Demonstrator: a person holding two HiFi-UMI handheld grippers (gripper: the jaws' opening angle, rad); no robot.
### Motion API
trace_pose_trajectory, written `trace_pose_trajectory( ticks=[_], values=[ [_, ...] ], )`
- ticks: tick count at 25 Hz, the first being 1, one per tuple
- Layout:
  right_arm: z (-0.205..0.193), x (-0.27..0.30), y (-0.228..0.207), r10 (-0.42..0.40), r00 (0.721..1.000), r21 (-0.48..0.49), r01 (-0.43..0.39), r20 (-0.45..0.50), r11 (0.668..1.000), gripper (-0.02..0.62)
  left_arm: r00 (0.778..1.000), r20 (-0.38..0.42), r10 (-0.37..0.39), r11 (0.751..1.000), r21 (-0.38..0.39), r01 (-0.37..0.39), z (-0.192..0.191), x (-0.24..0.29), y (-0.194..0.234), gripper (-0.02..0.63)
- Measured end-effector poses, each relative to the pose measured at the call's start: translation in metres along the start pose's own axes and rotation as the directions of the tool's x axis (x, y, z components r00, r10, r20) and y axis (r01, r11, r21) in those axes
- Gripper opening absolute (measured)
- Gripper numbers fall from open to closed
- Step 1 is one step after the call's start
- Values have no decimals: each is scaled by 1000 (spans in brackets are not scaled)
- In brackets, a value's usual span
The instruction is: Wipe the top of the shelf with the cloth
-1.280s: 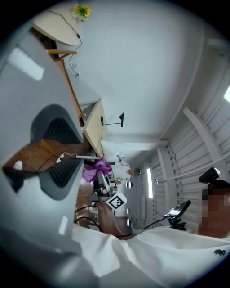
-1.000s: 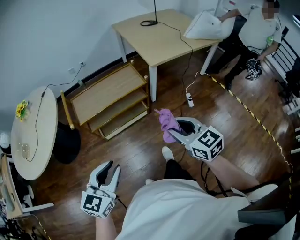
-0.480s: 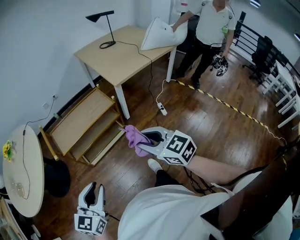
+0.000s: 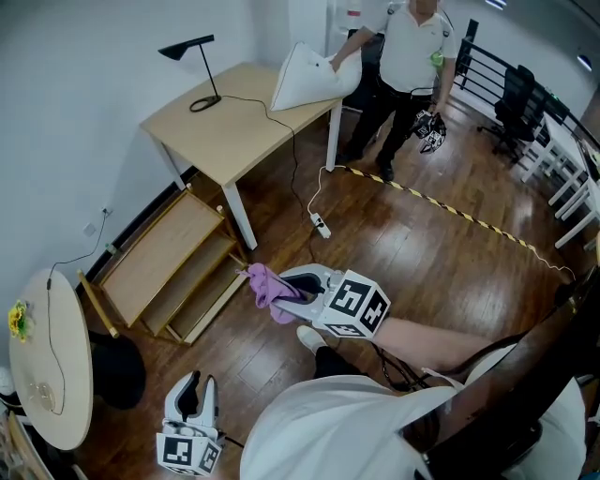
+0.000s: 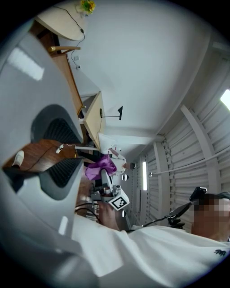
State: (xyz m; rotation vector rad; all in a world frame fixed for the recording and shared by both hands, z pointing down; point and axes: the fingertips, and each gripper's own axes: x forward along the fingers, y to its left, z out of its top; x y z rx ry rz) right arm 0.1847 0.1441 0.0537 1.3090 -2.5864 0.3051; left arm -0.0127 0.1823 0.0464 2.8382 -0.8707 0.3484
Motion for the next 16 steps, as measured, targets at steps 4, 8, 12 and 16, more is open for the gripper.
trace_pose_trajectory(
  ticks=[4, 8, 12, 16],
  values=[
    [-8, -3, 0, -5, 1000, 5, 5, -4, 1000, 129, 1000, -3, -10, 1000, 2, 10, -4, 4, -4, 123],
    [-8, 1, -2, -15, 1000, 5, 15, -6, 1000, 129, 1000, -2, -17, 1000, 0, 17, -7, 4, 1, 123],
    [-8, 0, -2, -19, 1000, 4, 19, -9, 1000, 130, 1000, -2, -19, 1000, 1, 19, -6, 3, 1, 123],
    [-16, -13, 2, -21, 1000, -3, 21, -9, 1000, 129, 1000, -3, -15, 1000, 5, 15, -13, -1, -14, 124]
  ],
)
